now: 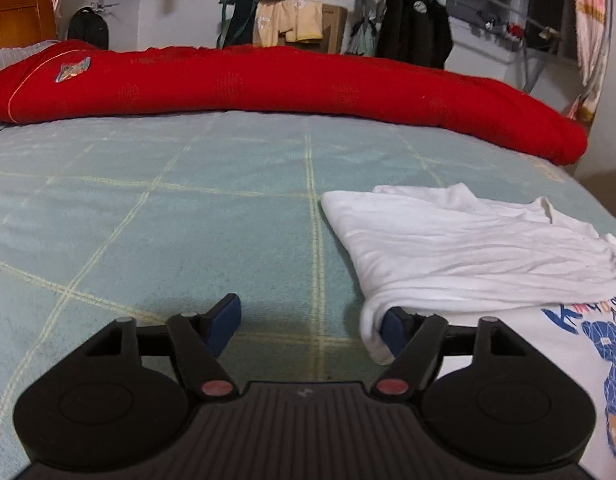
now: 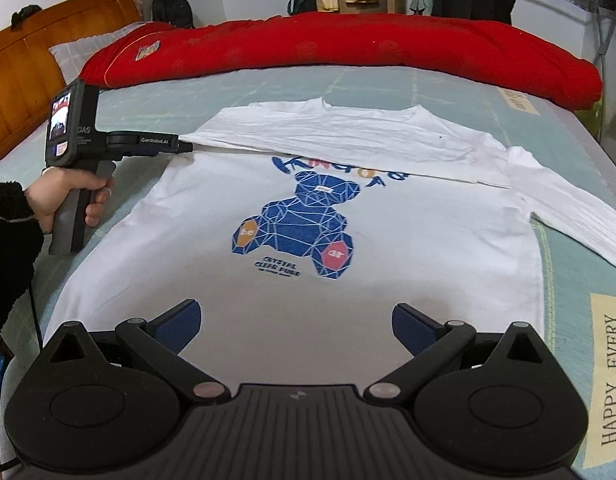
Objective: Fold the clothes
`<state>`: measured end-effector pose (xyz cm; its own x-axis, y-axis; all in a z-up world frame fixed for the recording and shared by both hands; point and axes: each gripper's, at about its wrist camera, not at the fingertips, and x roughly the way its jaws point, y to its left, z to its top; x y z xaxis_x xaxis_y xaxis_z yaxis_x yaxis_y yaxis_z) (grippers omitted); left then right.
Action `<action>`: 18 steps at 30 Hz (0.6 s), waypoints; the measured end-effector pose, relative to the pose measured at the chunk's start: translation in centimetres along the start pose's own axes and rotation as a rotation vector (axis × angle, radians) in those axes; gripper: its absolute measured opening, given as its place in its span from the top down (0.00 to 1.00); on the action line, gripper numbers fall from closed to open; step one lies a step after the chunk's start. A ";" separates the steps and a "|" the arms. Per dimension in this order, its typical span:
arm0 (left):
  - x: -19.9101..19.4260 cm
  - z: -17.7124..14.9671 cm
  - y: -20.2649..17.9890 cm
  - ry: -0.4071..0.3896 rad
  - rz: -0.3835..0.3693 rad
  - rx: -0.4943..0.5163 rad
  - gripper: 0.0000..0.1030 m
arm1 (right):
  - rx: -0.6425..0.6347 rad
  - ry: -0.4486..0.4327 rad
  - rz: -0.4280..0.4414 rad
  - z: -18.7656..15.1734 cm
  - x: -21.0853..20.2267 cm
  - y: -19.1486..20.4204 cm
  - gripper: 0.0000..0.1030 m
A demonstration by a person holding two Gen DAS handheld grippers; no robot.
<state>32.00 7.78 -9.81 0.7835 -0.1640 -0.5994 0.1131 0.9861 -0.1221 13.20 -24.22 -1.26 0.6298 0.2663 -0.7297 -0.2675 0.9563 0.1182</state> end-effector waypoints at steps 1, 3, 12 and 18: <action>0.1 0.1 0.3 0.002 -0.013 -0.016 0.27 | -0.005 0.002 0.000 0.0 0.0 0.1 0.00; -0.1 0.4 0.4 0.013 -0.027 -0.033 0.27 | -0.016 0.000 -0.001 -0.1 -0.2 0.3 0.00; -2.0 2.8 1.8 0.089 -0.253 -0.182 0.27 | -0.012 -0.005 0.007 0.0 0.0 0.0 0.00; 3.8 4.4 4.8 0.124 -0.339 -0.498 0.43 | -0.047 -0.014 0.026 0.2 0.2 0.8 0.00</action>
<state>38.21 12.02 -9.26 0.6738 -0.4977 -0.5462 0.0212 0.7518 -0.6590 13.27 -23.35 -1.12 0.6321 0.2926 -0.7175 -0.3174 0.9425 0.1047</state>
